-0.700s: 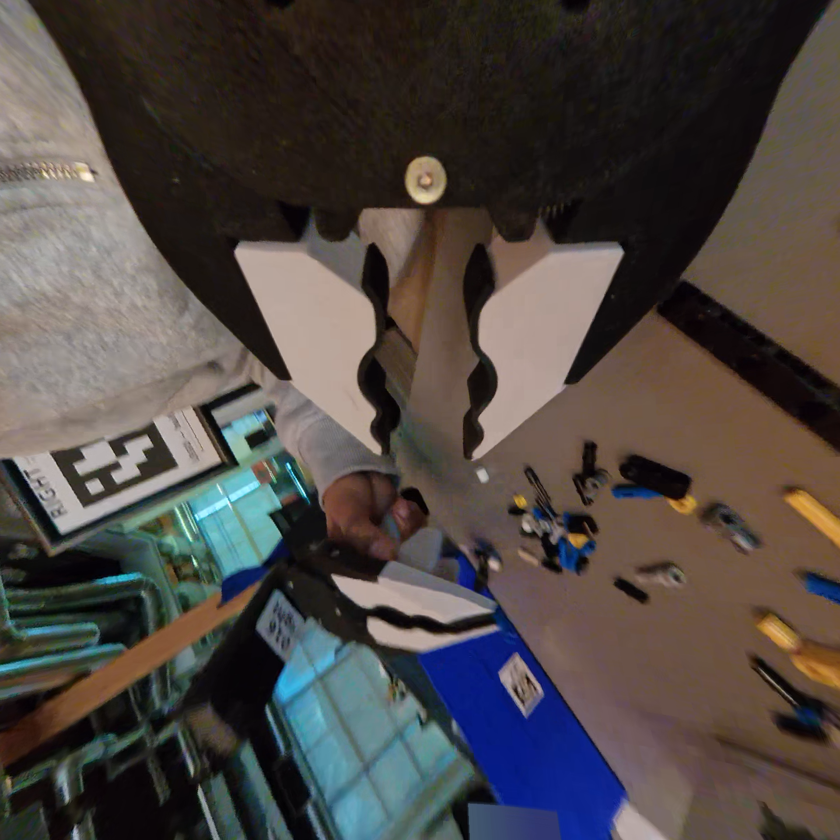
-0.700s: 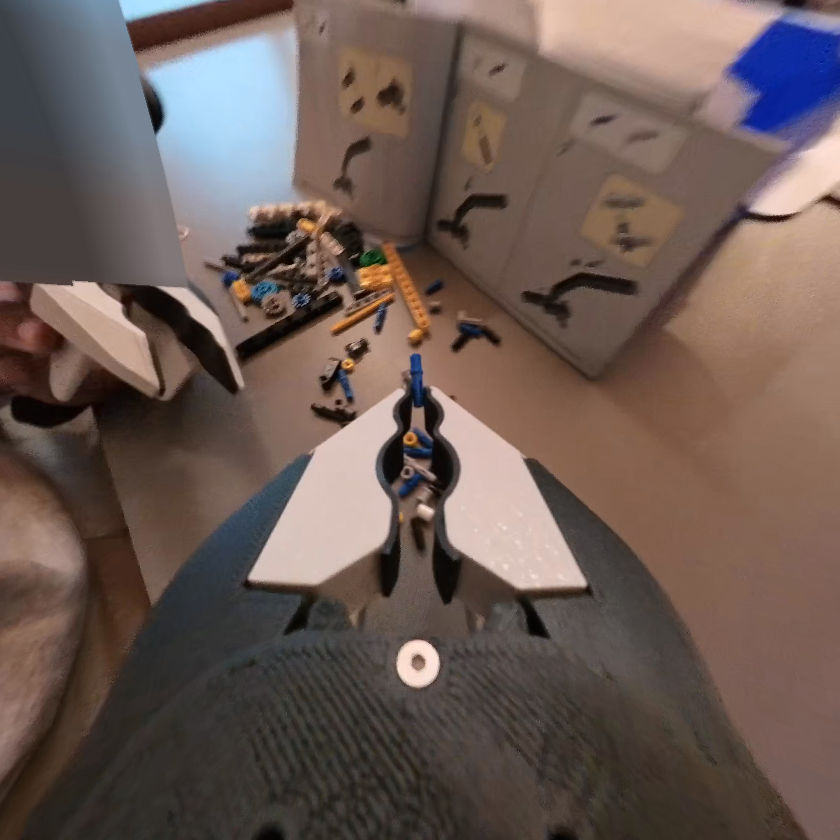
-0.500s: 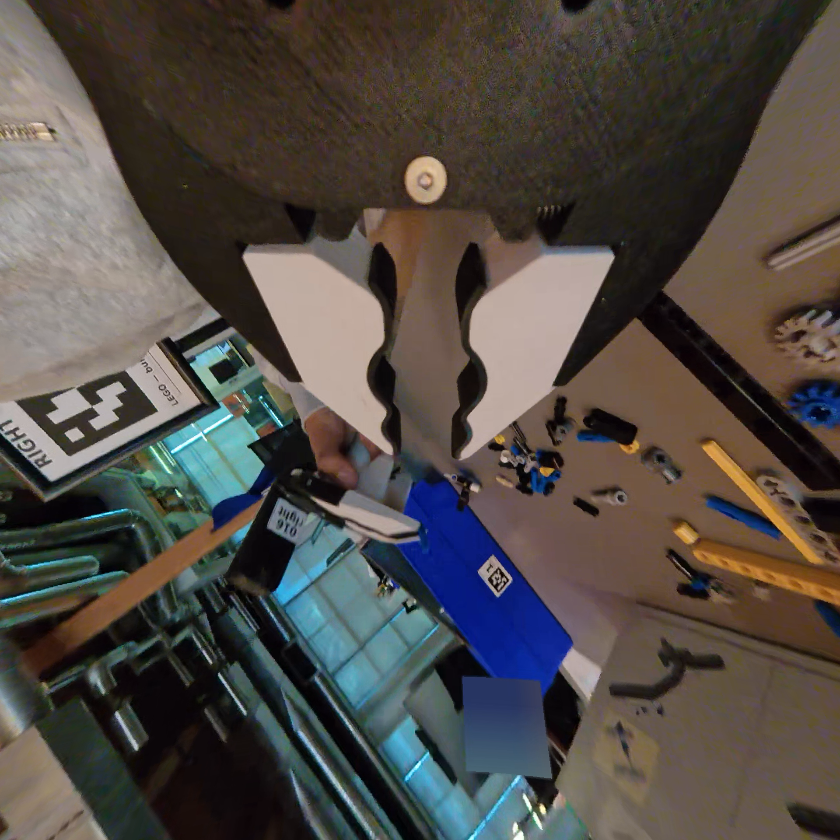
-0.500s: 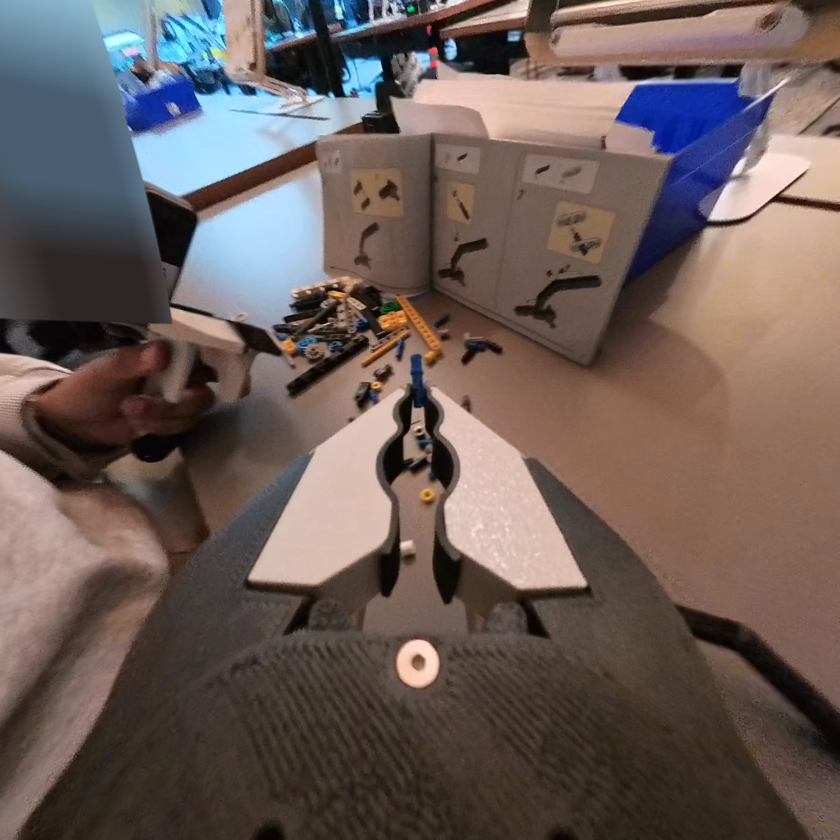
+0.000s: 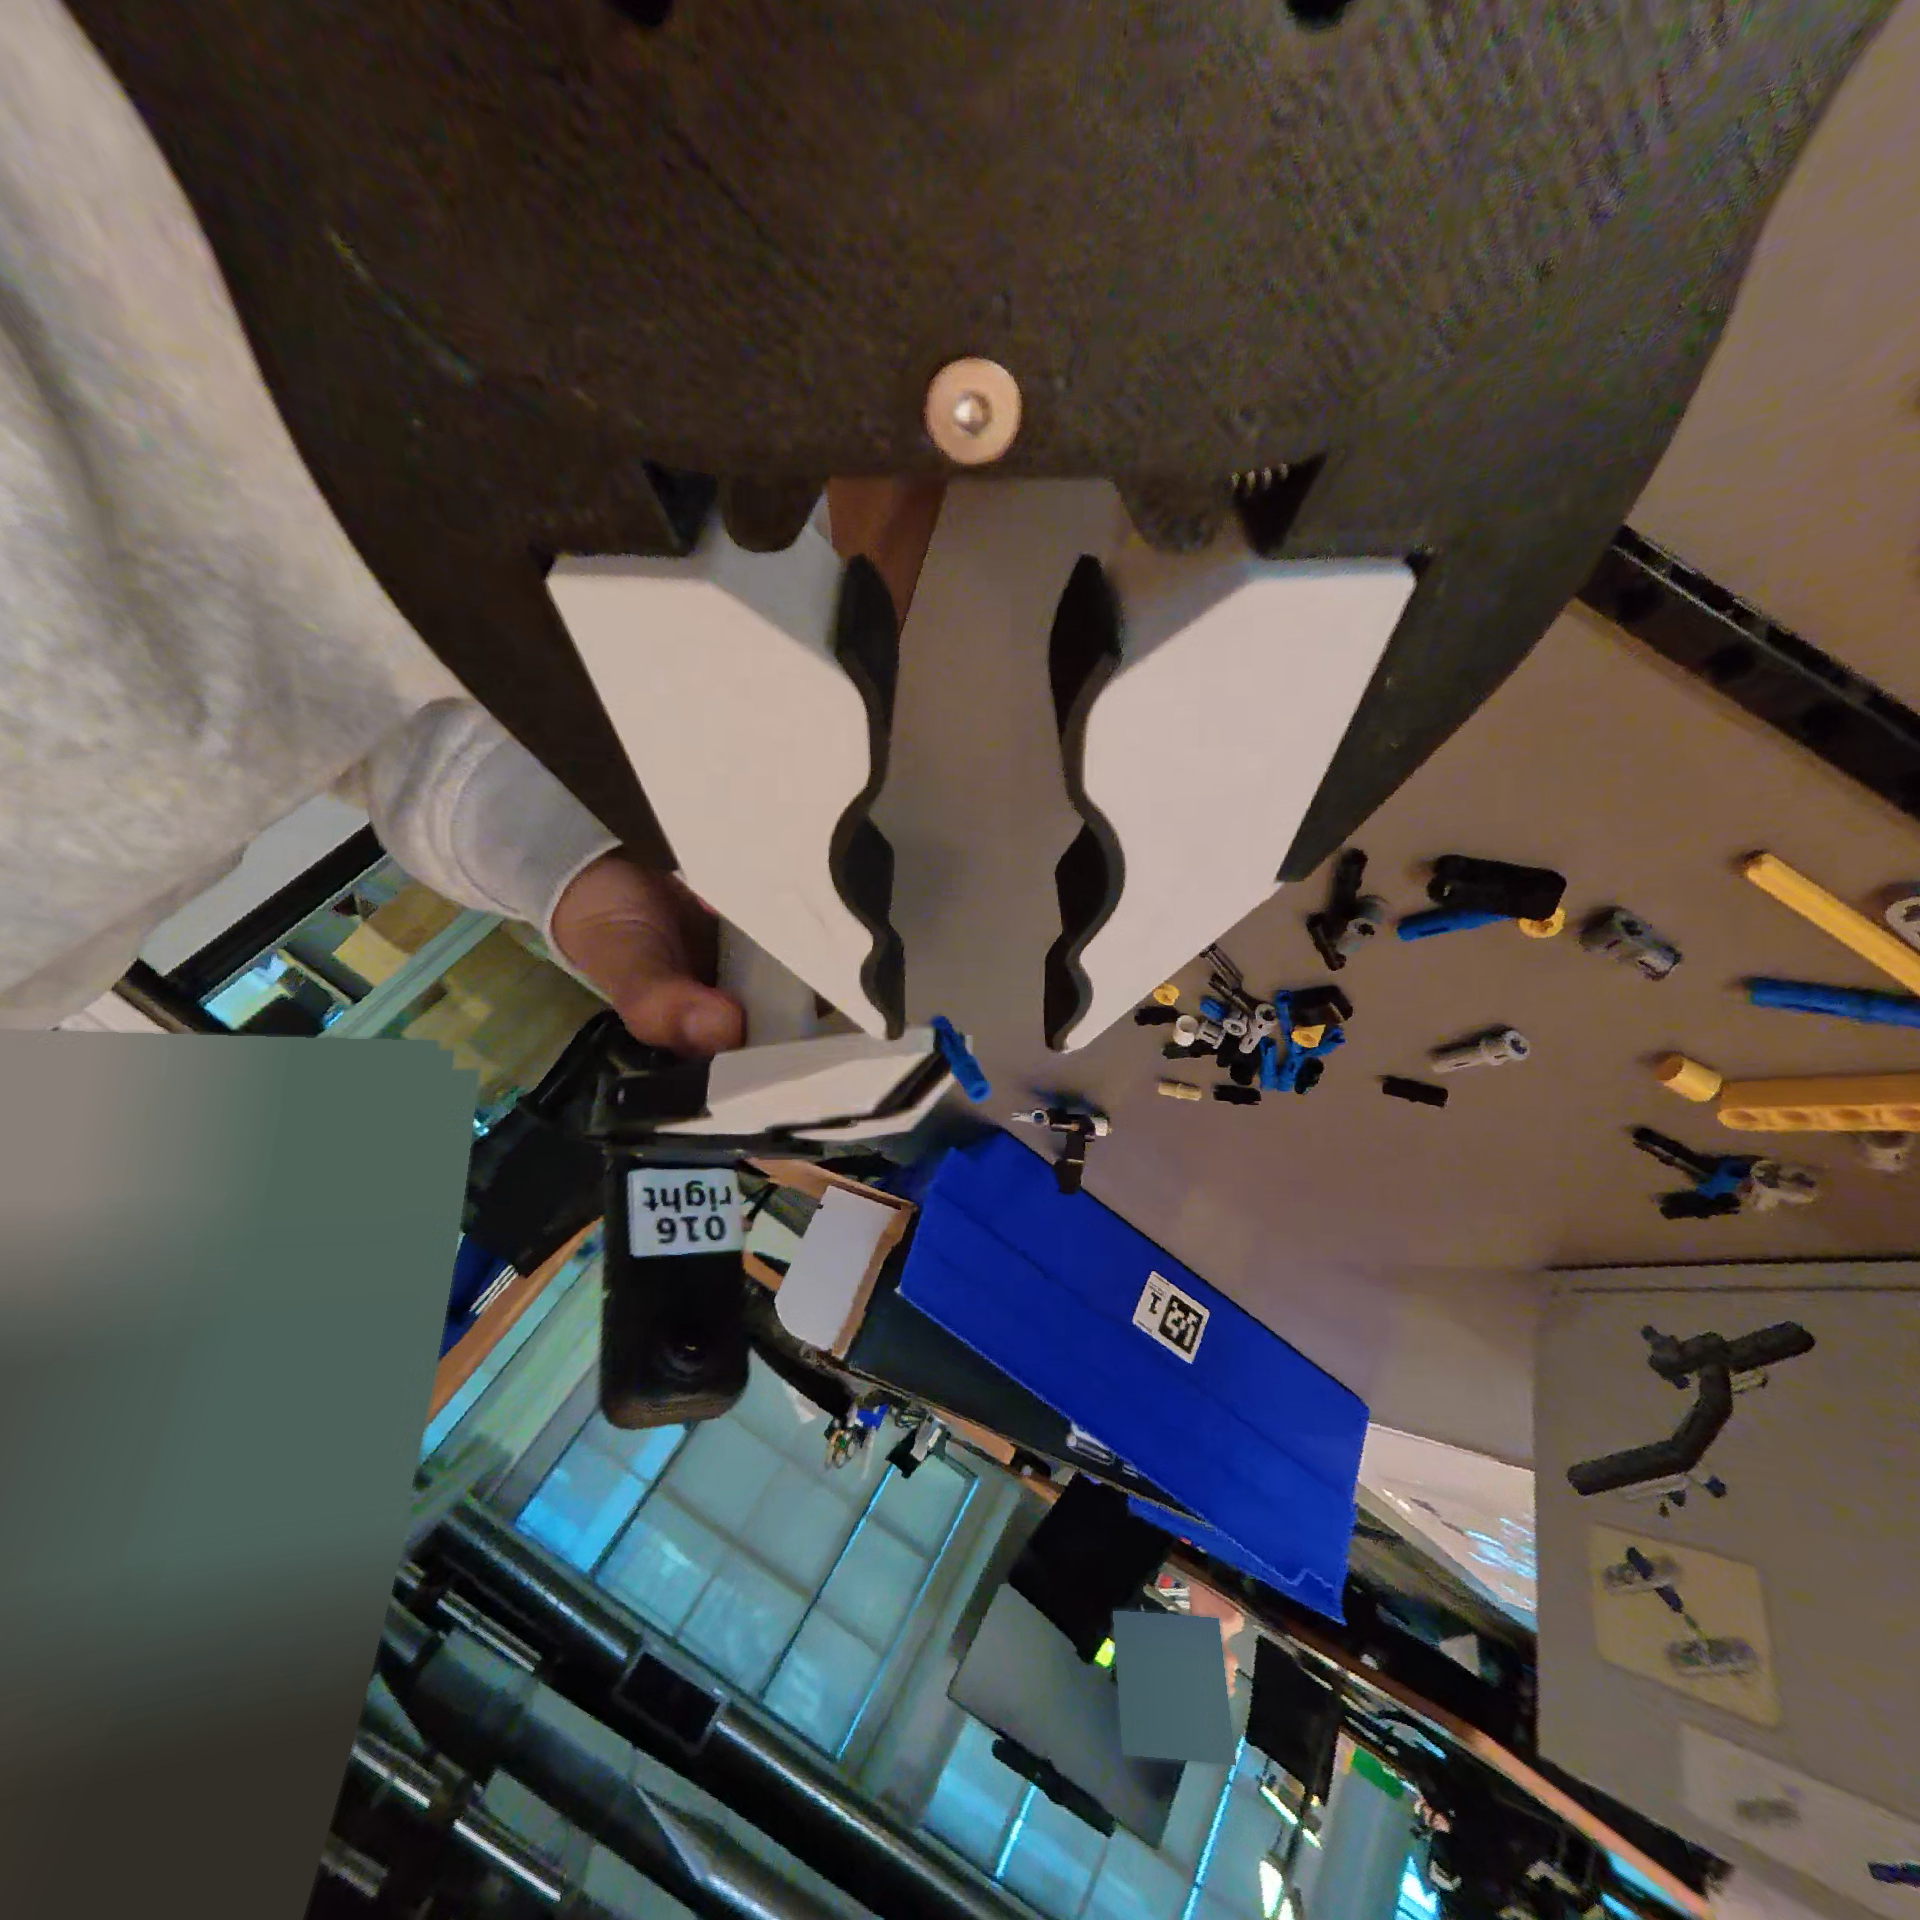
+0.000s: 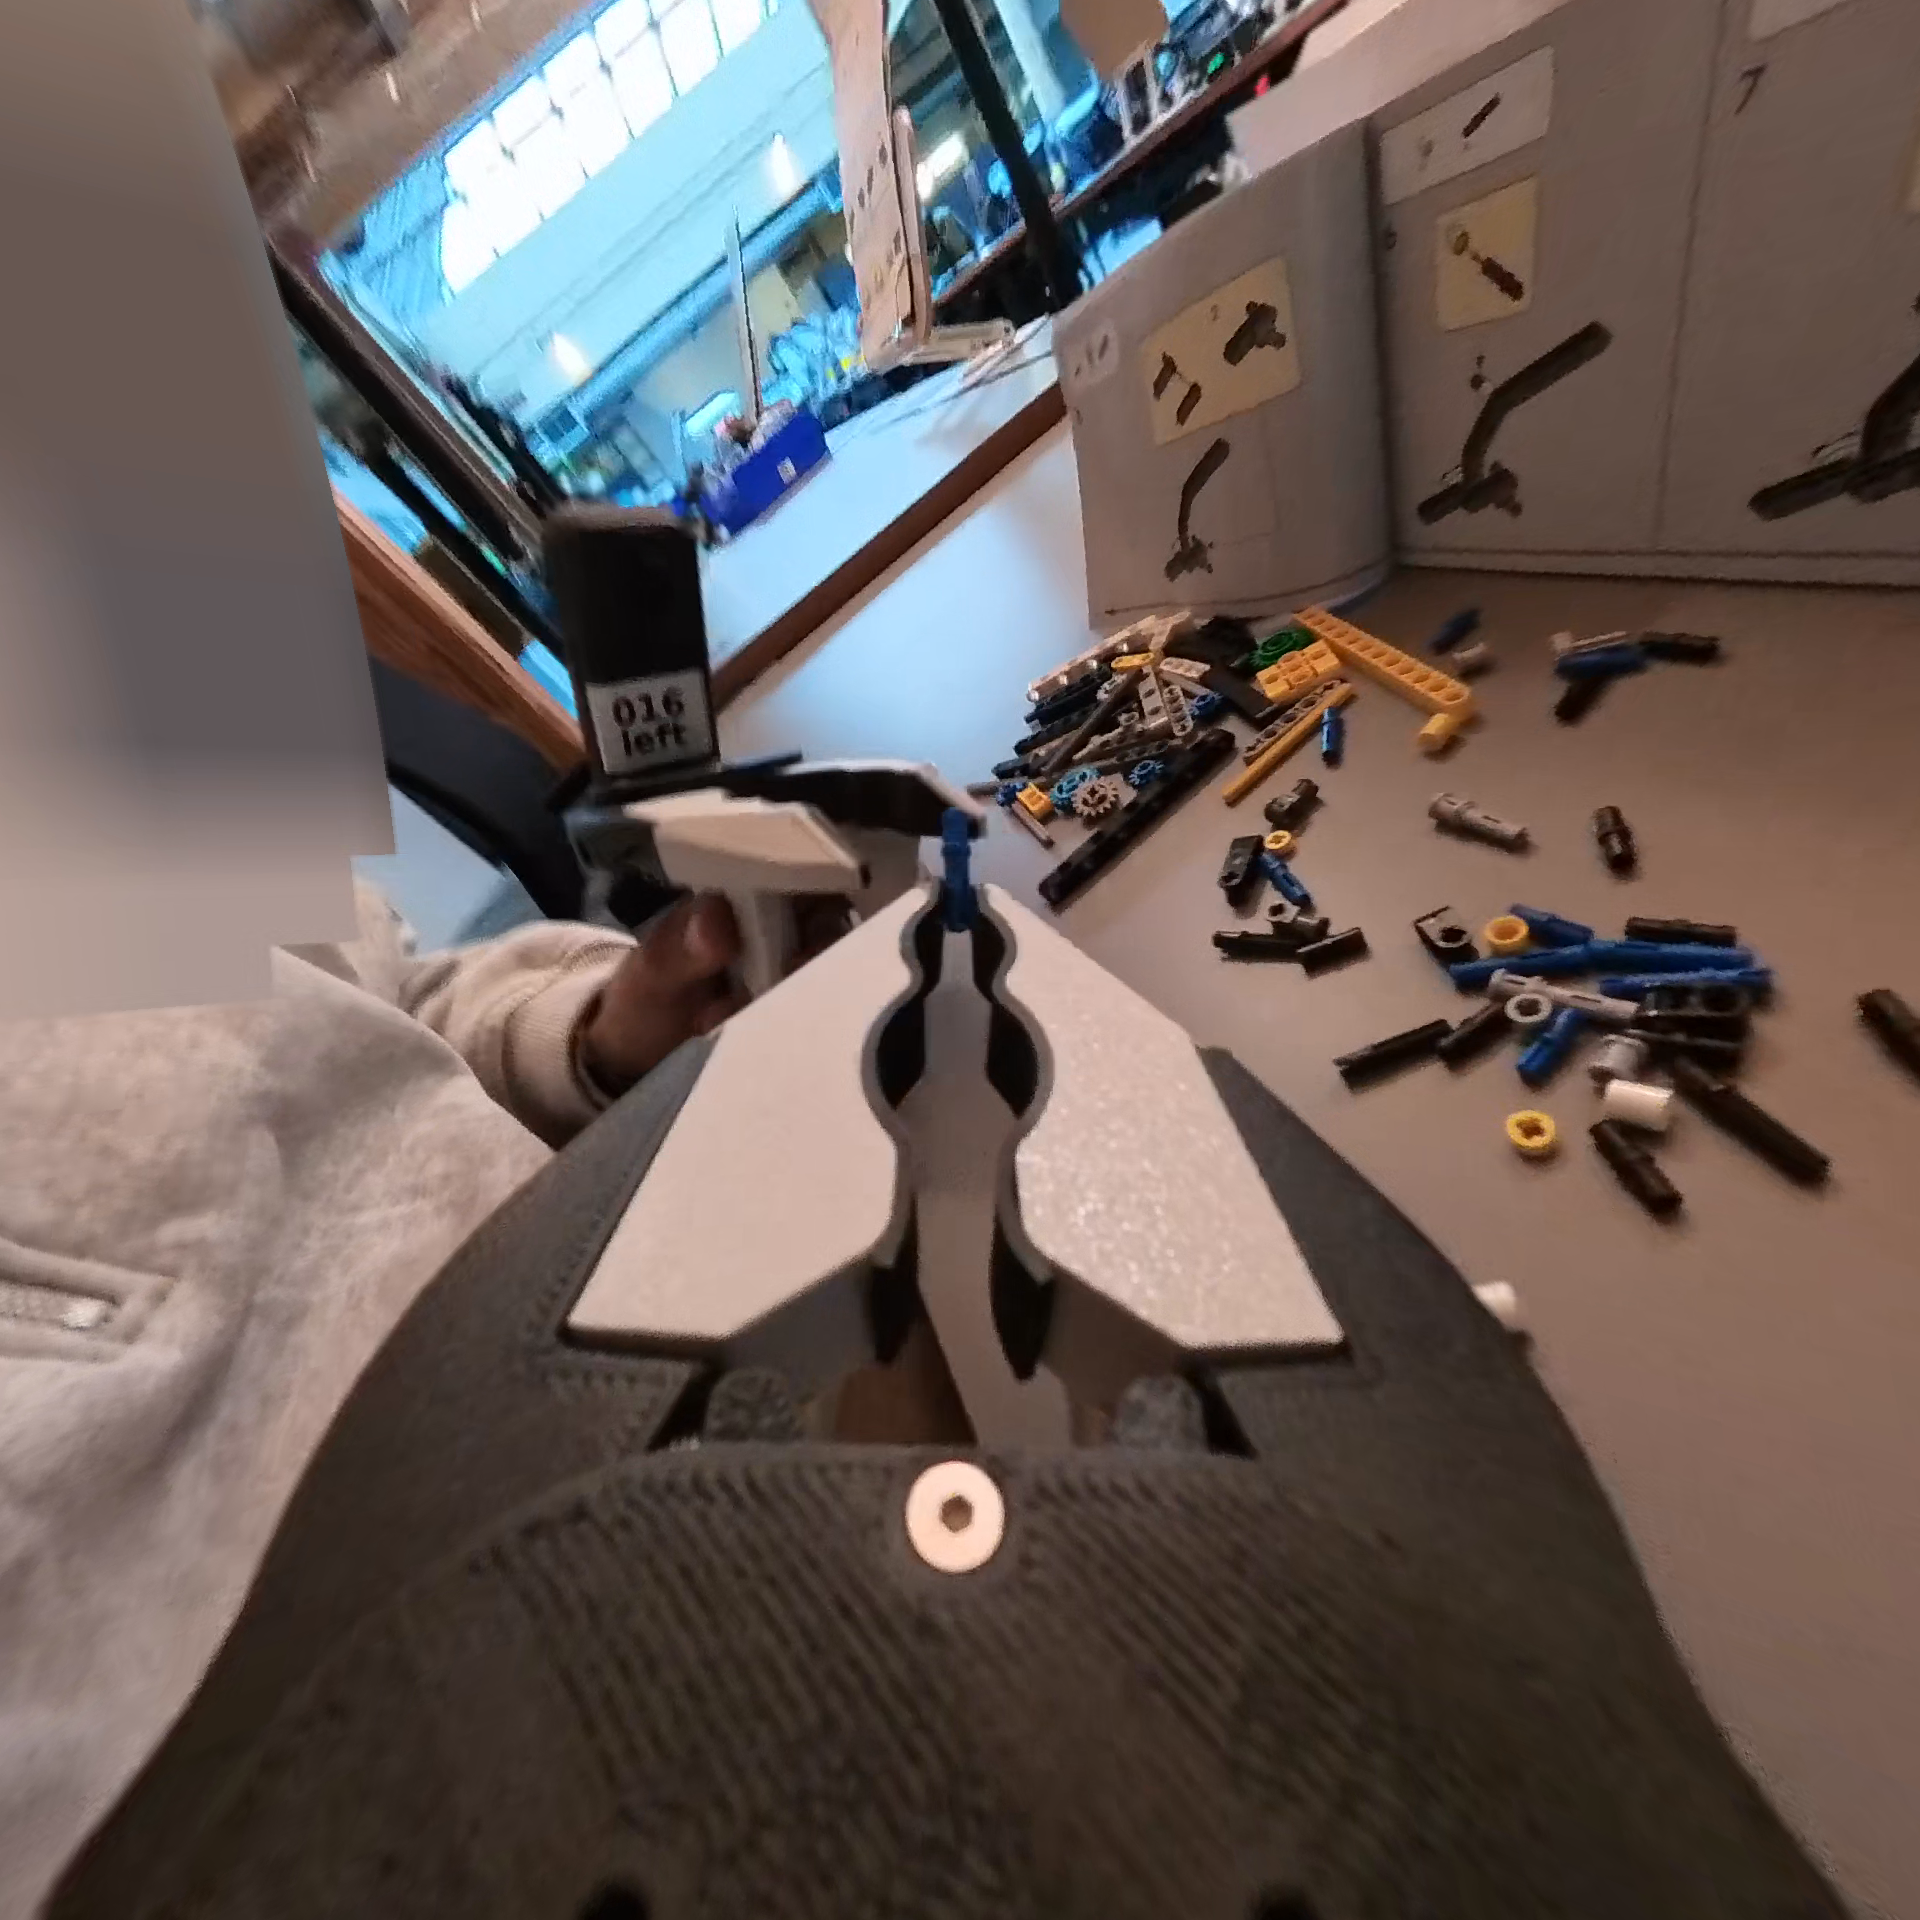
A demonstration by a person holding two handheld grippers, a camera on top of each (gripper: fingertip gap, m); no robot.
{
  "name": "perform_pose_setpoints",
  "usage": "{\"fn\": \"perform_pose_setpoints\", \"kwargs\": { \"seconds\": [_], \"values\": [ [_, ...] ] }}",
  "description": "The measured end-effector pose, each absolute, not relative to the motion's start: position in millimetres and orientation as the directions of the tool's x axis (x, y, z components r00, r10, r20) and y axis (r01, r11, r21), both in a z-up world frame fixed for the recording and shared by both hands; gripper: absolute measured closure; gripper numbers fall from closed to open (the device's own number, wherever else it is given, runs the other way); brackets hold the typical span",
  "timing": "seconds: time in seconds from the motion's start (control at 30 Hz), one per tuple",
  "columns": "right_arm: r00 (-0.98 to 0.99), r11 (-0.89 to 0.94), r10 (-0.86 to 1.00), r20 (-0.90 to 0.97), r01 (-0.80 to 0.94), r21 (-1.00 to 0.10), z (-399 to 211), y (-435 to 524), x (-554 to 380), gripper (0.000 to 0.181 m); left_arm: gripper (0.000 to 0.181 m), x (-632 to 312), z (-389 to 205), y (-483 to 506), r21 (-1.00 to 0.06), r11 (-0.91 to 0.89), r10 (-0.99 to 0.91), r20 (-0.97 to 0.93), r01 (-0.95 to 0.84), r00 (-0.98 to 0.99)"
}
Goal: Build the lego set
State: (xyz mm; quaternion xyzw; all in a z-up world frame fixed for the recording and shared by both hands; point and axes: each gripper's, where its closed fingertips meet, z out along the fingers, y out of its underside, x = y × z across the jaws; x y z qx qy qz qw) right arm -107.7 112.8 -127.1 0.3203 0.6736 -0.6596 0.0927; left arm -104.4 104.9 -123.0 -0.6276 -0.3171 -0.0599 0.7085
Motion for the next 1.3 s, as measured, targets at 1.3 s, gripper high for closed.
{"fn": "perform_pose_setpoints", "kwargs": {
  "seconds": [1.3],
  "values": [
    [-0.799, 0.203, 0.535, -0.275, 0.438, -0.876, -169, 121, -120, 0.181, 0.156, -122, -124, 88, -0.774, 0.283, 0.296, 0.632, 0.566, 0.716]
  ]
}}
